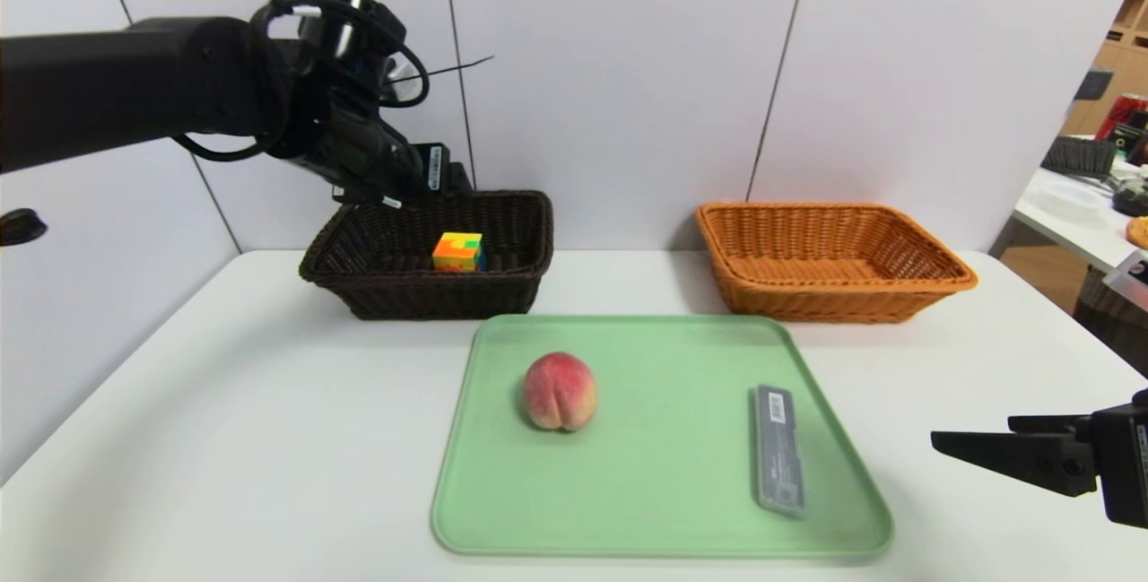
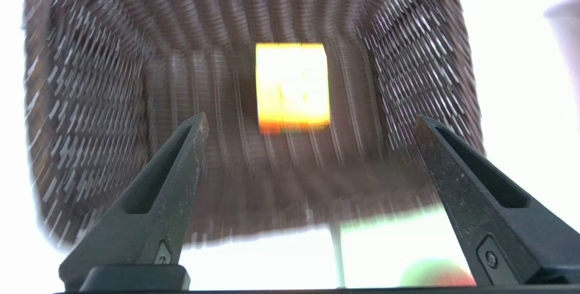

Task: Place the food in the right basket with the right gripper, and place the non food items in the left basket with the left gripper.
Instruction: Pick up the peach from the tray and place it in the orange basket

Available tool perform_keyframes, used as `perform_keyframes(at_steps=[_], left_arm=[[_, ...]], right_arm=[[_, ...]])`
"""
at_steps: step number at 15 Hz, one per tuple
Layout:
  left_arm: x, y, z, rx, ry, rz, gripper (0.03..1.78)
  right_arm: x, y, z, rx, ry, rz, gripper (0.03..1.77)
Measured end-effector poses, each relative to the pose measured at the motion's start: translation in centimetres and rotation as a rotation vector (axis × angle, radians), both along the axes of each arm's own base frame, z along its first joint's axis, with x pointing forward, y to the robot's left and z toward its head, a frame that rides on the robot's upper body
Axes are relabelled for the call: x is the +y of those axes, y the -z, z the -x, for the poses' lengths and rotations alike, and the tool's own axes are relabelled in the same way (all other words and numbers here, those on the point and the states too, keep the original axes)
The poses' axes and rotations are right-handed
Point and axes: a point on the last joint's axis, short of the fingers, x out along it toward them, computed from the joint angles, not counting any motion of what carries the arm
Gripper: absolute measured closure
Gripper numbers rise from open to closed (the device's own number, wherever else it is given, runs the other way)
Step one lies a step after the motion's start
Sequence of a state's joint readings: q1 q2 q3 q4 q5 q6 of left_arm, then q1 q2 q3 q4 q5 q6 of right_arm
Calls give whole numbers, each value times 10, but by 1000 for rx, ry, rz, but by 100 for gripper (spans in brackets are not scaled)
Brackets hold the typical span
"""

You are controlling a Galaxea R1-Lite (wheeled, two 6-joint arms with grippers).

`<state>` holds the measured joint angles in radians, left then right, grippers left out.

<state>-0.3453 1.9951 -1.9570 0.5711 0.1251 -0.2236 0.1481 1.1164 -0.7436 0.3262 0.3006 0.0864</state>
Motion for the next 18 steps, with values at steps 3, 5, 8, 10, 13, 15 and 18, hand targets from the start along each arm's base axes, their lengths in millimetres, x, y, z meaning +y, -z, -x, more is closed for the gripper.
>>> perform_keyframes(at_steps=[3,5,8,10,13,15,18], left_arm=[[1,-15,43,70,69,0,17],[5,-17,69,111,144,17,15],[10,-7,101,179,241,38,14],[12,2,120,212,285,44,14],[14,9,142,198,325,50,12],[14,13,156,205,352,43,12],[15,15,171,205,377,40,12]], right_arm=[[4,-1,0,-7,-28,2,9],[7,-3,-2,-22,-54,-2,9],[16,-5,-9,-53,-101,-10,9],[25,-6,-15,-66,-148,-14,9],[41,-7,-27,-78,-214,-18,9],[55,-7,-37,-85,-270,-16,9],[80,-8,-51,-86,-362,6,9]])
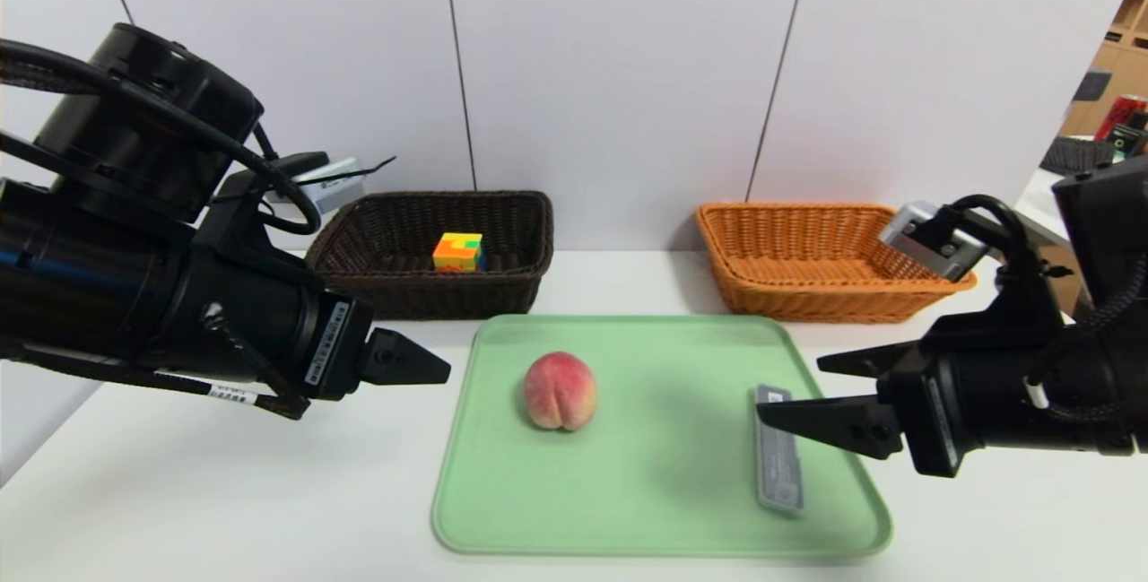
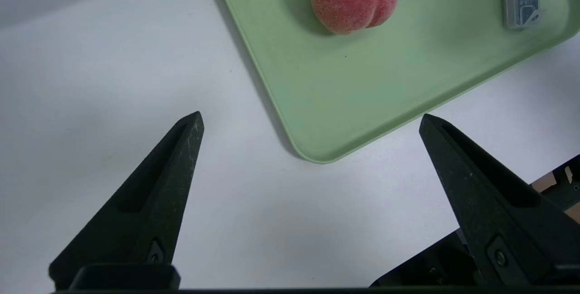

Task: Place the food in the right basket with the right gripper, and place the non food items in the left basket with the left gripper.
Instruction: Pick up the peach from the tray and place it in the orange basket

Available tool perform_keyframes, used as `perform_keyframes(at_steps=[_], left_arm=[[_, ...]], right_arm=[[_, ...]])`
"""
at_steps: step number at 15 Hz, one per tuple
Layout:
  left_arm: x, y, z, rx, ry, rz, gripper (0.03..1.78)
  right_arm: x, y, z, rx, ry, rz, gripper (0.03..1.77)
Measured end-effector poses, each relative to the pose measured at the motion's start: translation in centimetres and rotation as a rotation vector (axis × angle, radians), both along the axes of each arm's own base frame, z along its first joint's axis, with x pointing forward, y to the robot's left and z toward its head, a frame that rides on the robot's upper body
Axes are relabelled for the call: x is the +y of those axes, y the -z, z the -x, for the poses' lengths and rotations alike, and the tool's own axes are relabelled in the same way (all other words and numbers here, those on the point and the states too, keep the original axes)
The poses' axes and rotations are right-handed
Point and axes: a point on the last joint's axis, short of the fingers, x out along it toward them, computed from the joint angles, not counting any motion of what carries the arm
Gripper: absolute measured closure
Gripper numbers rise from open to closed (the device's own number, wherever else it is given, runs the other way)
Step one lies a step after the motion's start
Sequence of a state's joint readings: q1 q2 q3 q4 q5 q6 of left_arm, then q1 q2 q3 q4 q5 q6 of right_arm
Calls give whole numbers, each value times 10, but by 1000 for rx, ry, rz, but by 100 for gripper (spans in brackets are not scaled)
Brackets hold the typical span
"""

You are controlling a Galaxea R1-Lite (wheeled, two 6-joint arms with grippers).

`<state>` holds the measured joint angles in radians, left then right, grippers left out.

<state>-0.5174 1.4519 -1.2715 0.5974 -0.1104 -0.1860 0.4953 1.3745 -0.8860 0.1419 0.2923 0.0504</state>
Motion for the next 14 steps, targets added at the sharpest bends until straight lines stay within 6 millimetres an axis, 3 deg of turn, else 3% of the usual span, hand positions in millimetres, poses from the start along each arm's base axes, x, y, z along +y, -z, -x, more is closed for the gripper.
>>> perform_keyframes(at_steps=[10,14], left_arm=[[2,3,4,4,0,-11,12],[10,3,8,2,-30,-24,12]], right_arm=[[75,5,-60,3,-147,47,9],[111,19,-76,3,-161,94,9]])
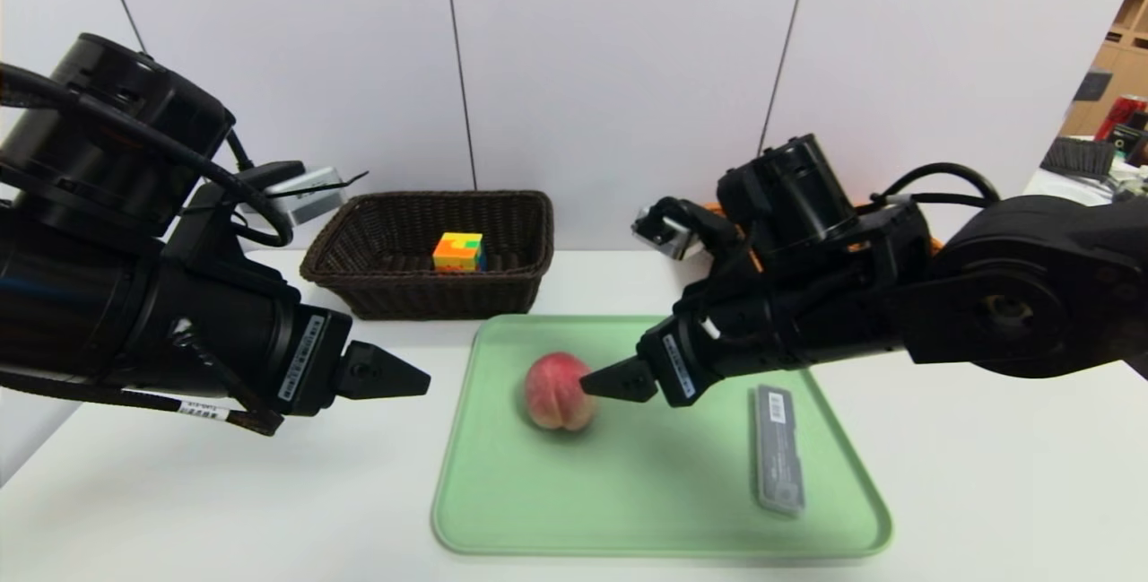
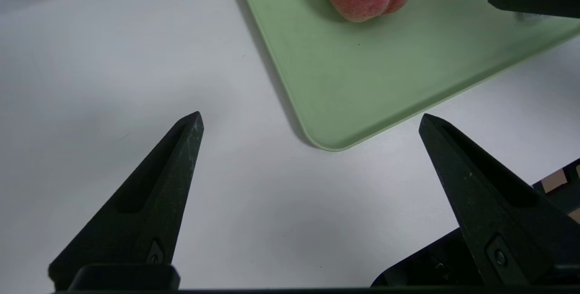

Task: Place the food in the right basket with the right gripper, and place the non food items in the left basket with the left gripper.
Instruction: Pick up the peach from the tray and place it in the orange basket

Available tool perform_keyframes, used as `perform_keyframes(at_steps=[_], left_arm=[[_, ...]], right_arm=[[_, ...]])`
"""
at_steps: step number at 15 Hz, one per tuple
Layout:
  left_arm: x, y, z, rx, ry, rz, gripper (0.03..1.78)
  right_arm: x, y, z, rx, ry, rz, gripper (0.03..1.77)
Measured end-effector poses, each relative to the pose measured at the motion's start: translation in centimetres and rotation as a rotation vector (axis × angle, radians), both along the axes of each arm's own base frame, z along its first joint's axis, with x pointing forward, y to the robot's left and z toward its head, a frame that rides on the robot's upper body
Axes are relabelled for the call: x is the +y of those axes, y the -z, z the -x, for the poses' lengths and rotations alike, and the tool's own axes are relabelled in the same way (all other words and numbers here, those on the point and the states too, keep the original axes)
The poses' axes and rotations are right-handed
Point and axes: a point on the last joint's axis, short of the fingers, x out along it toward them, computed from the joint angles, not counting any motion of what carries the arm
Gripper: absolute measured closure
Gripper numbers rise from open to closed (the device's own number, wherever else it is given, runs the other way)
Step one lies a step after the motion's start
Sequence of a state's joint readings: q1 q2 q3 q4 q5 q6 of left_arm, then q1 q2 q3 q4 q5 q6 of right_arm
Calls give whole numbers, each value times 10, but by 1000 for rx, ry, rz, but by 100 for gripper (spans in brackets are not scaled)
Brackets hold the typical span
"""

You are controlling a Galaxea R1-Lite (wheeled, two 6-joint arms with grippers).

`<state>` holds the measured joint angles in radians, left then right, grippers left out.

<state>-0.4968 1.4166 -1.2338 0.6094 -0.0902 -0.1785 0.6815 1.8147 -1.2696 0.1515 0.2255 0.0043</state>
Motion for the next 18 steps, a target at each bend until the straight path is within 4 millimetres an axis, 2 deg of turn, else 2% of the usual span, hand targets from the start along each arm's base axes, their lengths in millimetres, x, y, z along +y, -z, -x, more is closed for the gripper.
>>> perform_keyframes(at_steps=[6,14,18], left_arm=[[21,-1,2,-38,-70,-39,12],[24,-4,3,-55,-80,-31,12],[25,-4,1,-55,-88,-31,12]], right_arm=[[27,21,-13,22,-23,35,9],[58,39,-26,30,-47,56,9],[63,55,-32,53,-46,86,9]])
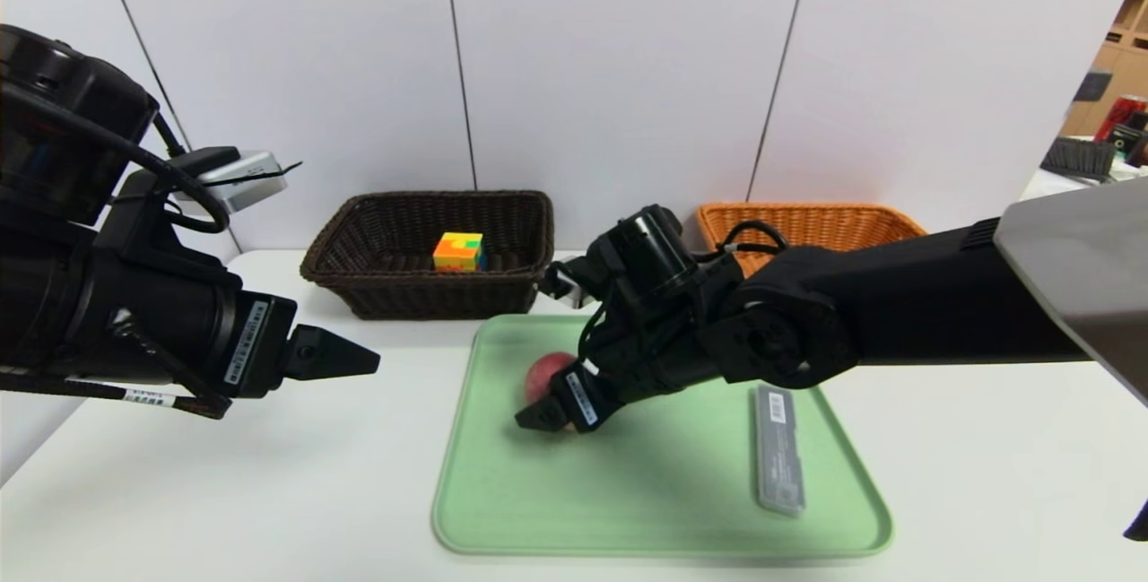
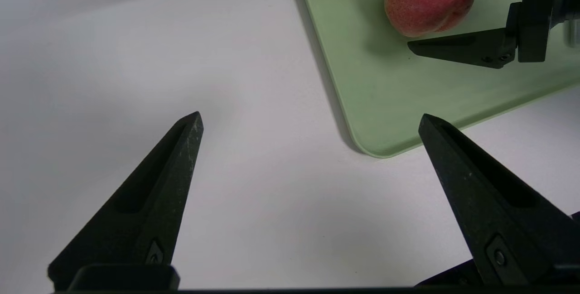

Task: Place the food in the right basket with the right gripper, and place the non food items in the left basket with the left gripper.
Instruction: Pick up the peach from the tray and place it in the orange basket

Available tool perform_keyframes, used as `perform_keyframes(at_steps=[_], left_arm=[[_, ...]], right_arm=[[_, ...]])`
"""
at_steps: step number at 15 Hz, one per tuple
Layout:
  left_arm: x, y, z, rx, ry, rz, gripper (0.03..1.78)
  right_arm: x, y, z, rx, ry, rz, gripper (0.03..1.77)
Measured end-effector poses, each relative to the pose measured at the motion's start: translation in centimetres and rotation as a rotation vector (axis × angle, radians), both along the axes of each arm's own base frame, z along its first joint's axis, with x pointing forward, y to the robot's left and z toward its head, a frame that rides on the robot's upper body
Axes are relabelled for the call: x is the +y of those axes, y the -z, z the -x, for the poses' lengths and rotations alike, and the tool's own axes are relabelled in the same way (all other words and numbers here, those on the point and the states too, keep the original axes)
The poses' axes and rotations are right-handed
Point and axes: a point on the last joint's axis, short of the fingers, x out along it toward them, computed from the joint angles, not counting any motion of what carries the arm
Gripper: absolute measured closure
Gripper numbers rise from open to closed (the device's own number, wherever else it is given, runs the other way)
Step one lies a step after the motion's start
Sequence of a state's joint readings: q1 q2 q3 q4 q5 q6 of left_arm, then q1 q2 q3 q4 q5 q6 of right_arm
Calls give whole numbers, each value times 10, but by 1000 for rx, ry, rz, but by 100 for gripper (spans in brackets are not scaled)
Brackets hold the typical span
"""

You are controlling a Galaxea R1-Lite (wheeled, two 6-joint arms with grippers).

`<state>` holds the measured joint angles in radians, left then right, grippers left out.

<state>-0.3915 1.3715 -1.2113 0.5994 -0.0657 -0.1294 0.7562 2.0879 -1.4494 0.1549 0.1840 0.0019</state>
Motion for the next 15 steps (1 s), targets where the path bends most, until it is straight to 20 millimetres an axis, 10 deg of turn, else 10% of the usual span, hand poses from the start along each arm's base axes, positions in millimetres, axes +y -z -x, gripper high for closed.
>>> perform_keyframes(at_steps=[7,10,15], left_arm=[[-1,2,-2,9,-2,-2,12],[-1,2,-3,8,-1,-2,12],[-1,2,-3,8,-2,-2,12]], right_arm=[[4,10,-3,-10,11,41,9],[6,10,-1,-10,7,41,55],[7,8,0,-13,6,38,66]])
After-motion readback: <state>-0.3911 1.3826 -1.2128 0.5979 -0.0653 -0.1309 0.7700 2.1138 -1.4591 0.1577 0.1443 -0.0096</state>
